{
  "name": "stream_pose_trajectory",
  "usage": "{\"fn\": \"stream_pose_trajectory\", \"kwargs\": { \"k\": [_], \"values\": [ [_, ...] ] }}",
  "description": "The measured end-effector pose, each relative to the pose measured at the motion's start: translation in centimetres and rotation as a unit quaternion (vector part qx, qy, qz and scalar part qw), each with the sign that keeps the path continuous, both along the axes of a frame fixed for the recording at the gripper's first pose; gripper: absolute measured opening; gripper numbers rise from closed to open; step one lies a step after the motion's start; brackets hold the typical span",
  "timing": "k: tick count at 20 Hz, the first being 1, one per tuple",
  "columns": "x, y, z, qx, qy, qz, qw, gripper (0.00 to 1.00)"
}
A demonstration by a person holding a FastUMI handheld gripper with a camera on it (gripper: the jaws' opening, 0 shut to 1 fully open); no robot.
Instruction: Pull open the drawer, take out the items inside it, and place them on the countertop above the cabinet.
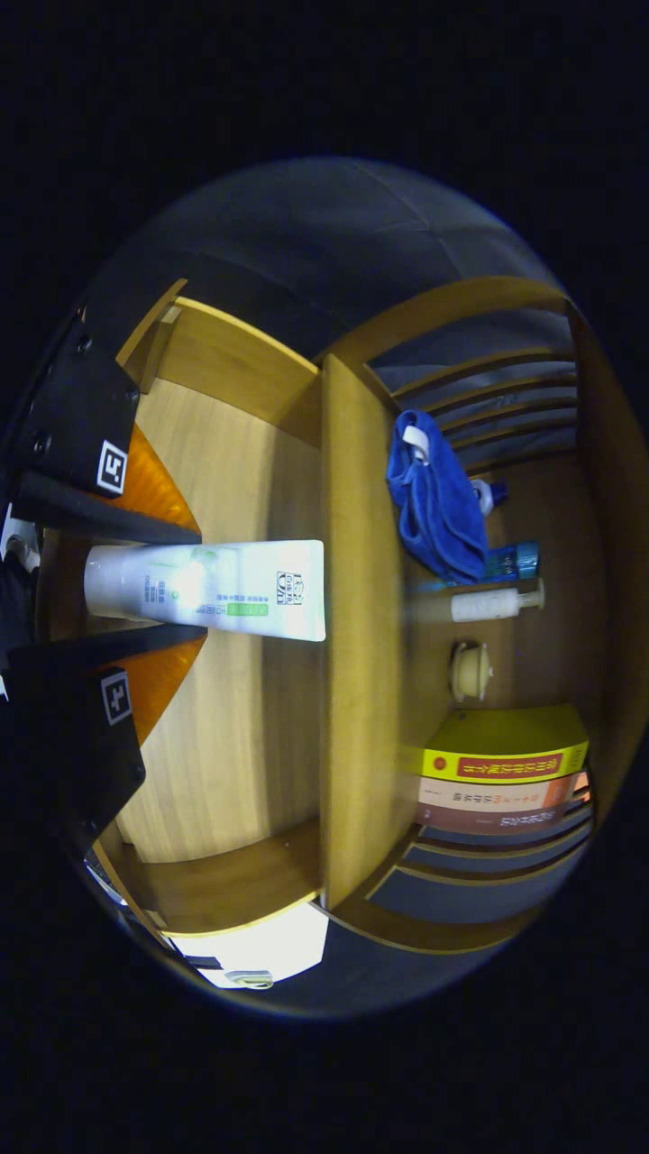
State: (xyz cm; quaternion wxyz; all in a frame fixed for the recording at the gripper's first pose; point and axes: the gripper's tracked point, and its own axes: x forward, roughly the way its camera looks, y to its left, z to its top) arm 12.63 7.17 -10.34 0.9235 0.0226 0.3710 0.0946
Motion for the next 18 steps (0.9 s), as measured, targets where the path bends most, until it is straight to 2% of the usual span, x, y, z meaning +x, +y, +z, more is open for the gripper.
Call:
{"fn": "stream_pose_trajectory", "kwargs": {
  "k": [4,10,18],
  "values": [
    [1.7,-0.2,4.5,0.009,-0.039,-0.001,0.999,0.57],
    [6.8,-0.4,8.6,0.010,-0.085,-0.012,0.996,0.57],
    [13.3,-1.2,6.9,0.015,-0.067,-0.031,0.997,0.57]
  ]
}}
